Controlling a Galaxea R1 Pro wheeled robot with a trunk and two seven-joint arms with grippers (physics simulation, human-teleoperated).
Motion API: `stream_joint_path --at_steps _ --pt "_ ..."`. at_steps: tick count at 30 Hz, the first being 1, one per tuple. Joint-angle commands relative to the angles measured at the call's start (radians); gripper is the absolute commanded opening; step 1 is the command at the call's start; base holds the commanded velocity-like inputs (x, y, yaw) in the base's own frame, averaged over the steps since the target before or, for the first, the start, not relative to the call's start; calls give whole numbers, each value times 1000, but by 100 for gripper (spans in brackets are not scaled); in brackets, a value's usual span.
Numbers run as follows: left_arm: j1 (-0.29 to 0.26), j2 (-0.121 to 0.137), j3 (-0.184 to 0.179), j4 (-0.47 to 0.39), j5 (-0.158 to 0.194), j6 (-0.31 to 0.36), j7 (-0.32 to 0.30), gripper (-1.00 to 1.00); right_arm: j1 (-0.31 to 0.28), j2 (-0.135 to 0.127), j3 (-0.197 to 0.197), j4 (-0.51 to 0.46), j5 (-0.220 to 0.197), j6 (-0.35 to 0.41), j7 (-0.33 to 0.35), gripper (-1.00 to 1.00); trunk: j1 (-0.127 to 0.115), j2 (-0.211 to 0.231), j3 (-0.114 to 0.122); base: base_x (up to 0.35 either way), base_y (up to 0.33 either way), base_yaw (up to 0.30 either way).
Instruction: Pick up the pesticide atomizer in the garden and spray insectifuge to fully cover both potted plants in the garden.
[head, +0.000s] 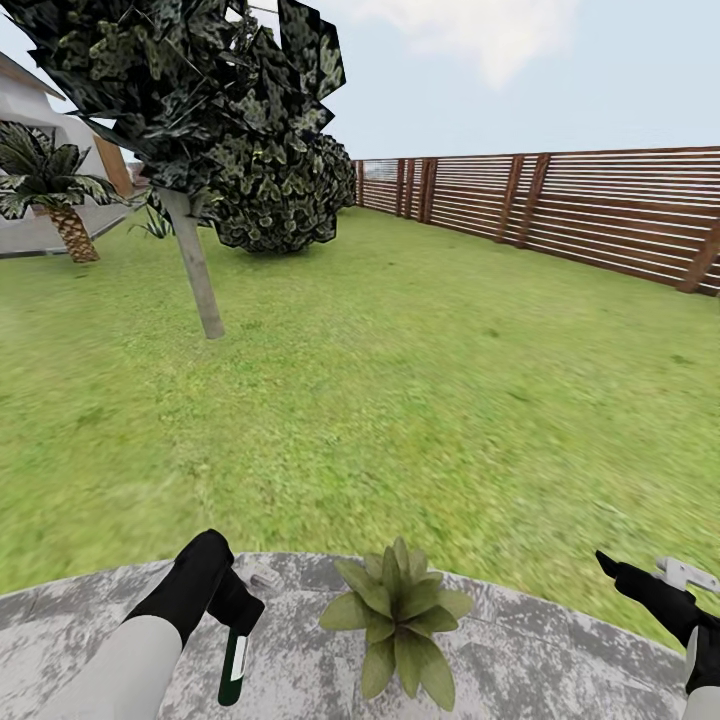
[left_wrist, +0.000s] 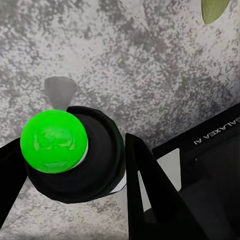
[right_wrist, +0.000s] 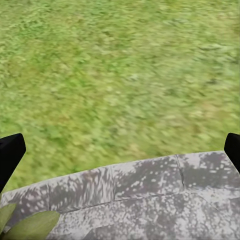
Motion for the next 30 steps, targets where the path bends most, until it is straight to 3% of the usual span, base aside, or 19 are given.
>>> stream_joint_path --at_steps 1,11,30 --pt "-1 -2 7 -1 -10 4 -9 -100 -2 0 -5 -2 5 4 8 100 0 0 -1 0 0 0" --pt "-1 -2 5 -1 -11 2 -7 -100 -2 0 -5 -2 5 6 8 100 0 0 -3 0 0 0" --pt "-1 -3 4 -3 -12 -5 -6 -100 -2 0 -5 -2 5 6 8 100 0 0 -32 0 0 -2"
